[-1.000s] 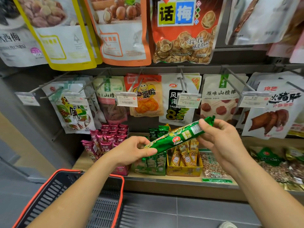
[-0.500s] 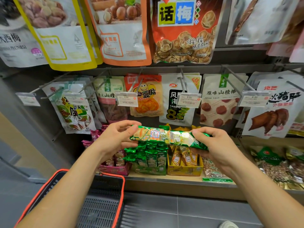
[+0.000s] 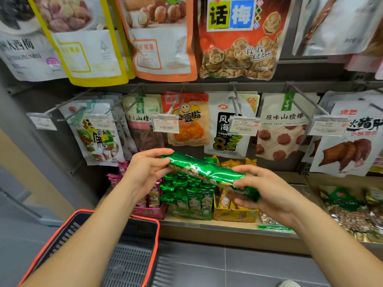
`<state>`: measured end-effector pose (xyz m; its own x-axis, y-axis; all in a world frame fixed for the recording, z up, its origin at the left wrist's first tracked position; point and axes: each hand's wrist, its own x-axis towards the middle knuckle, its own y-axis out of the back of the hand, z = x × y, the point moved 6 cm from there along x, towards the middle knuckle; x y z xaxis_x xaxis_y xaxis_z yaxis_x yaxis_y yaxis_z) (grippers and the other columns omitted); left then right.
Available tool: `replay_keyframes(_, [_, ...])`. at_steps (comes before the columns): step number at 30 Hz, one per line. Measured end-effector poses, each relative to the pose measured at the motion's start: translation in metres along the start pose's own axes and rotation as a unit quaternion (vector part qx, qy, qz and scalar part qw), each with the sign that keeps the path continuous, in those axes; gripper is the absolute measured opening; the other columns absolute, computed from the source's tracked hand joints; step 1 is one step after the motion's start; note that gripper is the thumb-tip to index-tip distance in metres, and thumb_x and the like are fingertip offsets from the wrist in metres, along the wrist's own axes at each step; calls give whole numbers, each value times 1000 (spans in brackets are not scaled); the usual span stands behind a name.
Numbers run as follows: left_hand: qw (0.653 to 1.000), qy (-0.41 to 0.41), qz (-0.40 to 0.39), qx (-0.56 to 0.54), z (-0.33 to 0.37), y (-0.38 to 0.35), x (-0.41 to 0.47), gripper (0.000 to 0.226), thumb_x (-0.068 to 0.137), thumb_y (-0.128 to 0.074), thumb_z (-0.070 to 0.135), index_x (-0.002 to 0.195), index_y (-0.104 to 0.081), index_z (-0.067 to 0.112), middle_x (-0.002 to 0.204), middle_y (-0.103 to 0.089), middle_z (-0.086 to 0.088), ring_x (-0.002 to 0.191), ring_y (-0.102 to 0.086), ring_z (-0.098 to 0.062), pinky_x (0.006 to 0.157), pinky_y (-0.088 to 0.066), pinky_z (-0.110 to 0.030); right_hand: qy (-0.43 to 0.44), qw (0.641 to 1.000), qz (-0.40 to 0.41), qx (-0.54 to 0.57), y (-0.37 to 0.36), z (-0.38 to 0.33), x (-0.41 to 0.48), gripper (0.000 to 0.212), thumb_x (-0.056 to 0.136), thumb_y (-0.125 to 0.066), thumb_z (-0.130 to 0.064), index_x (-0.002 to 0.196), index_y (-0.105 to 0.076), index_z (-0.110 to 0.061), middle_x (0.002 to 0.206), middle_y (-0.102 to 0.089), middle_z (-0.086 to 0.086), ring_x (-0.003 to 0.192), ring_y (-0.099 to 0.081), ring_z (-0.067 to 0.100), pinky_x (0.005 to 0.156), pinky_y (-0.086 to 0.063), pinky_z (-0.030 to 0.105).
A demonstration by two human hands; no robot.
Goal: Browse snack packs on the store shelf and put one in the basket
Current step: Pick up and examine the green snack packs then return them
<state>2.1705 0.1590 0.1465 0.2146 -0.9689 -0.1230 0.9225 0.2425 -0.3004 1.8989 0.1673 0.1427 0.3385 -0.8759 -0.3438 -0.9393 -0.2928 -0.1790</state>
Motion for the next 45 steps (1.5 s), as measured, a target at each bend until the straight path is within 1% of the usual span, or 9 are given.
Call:
replay_keyframes(12, [999,24,-25,8,-9,-6,2,28,100,-43,5,100,-71,3,94,-73,-12,87,-71,-19,72,-58,-27,67,991,-41,-112,-7,-7,-8,41,85,-68,4,110,-72,-29,110,-70,6,72,-68,8,64,-51,20])
replay_keyframes(16, [996,27,17,89,-14,-1,6,26,101,-44,6,97,-69,3,98,-73,-15,98,-68,-26,70,-60,-26,92,990,-48,-96,-15,-12,-14,36,83,-74,-12,111,-72,-34,124,-63,6,87,-72,16,70,-54,22])
replay_keyframes(19, [983,53,59,167,-24,7,10,24,100,-49,11,111,-64,-5,117,-62,-23,105,-65,-33,68,-61,-29,171,952,-36,-252,-22,-25,-23,44,73,-79,-40,112,-64,-52,122,-61,-21,108,-59,-6,81,-46,12])
replay_keyframes(22, [945,77,55,312,-33,9,11,29,101,-50,18,120,-62,-1,121,-60,-20,95,-68,-27,61,-60,-25,283,877,38,-386,-24,-39,-31,38,82,-73,-36,116,-61,-47,112,-62,-27,105,-54,-10,82,-41,12])
replay_keyframes(27, [888,123,-49,441,-50,-9,10,32,103,-41,27,116,-62,6,101,-71,-9,62,-71,-13,51,-50,-23,417,816,126,-380,-27,-53,-45,36,87,-70,-17,118,-60,-34,85,-63,-23,64,-58,5,60,-44,12])
replay_keyframes(30, [819,25,-61,570,-44,-17,16,41,102,-41,42,92,-68,12,72,-73,-2,62,-68,-13,60,-46,-27,485,753,169,-411,-30,-65,-54,42,84,-70,-1,123,-63,-16,100,-67,-9,85,-61,4,77,-52,22])
replay_keyframes(34, [763,-88,-20,640,-36,-20,24,22,96,-54,31,88,-72,21,82,-70,3,84,-66,-20,69,-43,-27,550,688,178,-440,-44,-69,-56,43,80,-68,11,120,-64,-2,114,-68,6,107,-63,16,96,-50,31])
replay_keyframes(38, [690,-127,-123,702,-61,-32,31,31,94,-50,13,118,-69,21,126,-65,1,119,-54,-25,102,-43,-34,543,670,177,-474,-58,-69,-40,43,80,-71,10,120,-64,-3,115,-68,8,107,-65,23,96,-50,31])
replay_keyframes(45, [613,-123,-189,757,-90,-39,36,44,93,-45,9,133,-55,22,138,-51,-1,116,-44,-29,97,-45,-46,427,699,138,-556,-80,-57,25,46,85,-68,-1,129,-59,-10,120,-68,8,108,-65,29,89,-52,42])
